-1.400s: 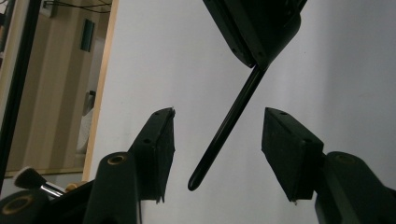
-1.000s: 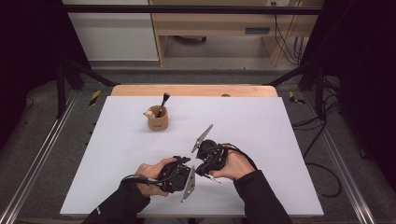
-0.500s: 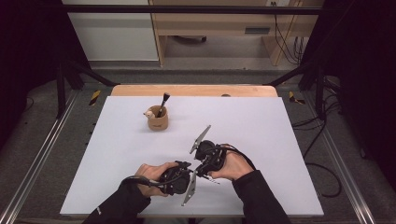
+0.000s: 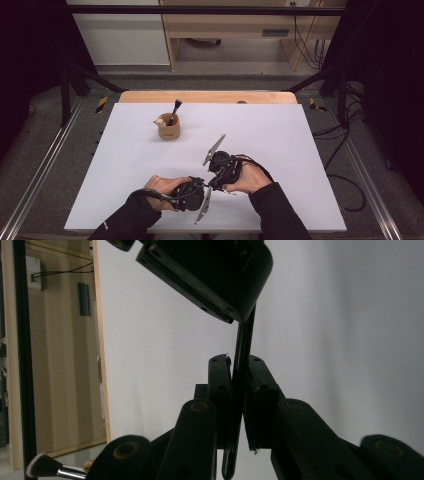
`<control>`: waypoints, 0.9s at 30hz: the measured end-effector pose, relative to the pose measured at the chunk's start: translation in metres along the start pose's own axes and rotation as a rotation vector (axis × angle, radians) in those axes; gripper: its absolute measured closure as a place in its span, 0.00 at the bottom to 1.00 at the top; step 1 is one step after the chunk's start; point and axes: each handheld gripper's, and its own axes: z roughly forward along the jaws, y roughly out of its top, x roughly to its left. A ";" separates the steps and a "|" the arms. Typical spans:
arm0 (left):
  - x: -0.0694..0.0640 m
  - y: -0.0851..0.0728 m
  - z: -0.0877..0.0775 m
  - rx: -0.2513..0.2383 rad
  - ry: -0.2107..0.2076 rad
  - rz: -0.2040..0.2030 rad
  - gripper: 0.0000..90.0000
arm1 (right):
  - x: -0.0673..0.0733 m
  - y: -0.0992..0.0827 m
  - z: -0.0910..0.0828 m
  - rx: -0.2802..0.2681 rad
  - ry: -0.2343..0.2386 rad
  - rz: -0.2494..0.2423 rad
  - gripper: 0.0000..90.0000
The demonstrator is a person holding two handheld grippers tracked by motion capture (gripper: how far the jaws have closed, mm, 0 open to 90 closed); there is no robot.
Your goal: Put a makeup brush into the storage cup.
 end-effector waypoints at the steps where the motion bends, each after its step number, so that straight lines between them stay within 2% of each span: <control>1: 0.000 0.000 0.000 0.003 -0.002 0.006 0.93 | 0.000 0.000 0.000 0.000 0.000 -0.003 0.95; 10: -0.002 0.000 0.000 -0.003 -0.011 0.011 0.94 | 0.001 0.000 0.001 0.003 0.008 -0.009 0.95; 14: -0.001 -0.002 -0.001 -0.005 -0.010 -0.006 0.94 | 0.001 -0.001 0.000 -0.014 0.000 -0.016 0.94; 17: 0.000 -0.006 -0.001 0.001 -0.010 -0.019 0.94 | 0.001 -0.003 -0.006 -0.048 -0.011 -0.008 0.92; 19: -0.001 -0.009 0.000 -0.001 -0.015 -0.043 0.94 | -0.001 -0.006 -0.011 -0.084 -0.033 -0.011 0.89; 20: -0.001 -0.010 -0.001 0.015 -0.027 -0.047 0.94 | -0.003 -0.009 -0.015 -0.105 -0.044 -0.005 0.88; 21: -0.001 -0.012 0.000 0.008 -0.020 -0.052 0.94 | -0.005 -0.011 -0.019 -0.123 -0.055 0.000 0.86; 25: 0.000 -0.019 -0.002 0.013 -0.025 -0.091 0.94 | -0.010 -0.023 -0.034 -0.216 -0.116 0.031 0.75; 26: 0.002 -0.021 -0.004 0.031 -0.029 -0.081 0.94 | -0.011 -0.026 -0.038 -0.244 -0.130 0.047 0.74; 27: 0.001 -0.023 -0.003 0.015 -0.026 -0.110 0.94 | -0.013 -0.030 -0.042 -0.264 -0.144 0.061 0.71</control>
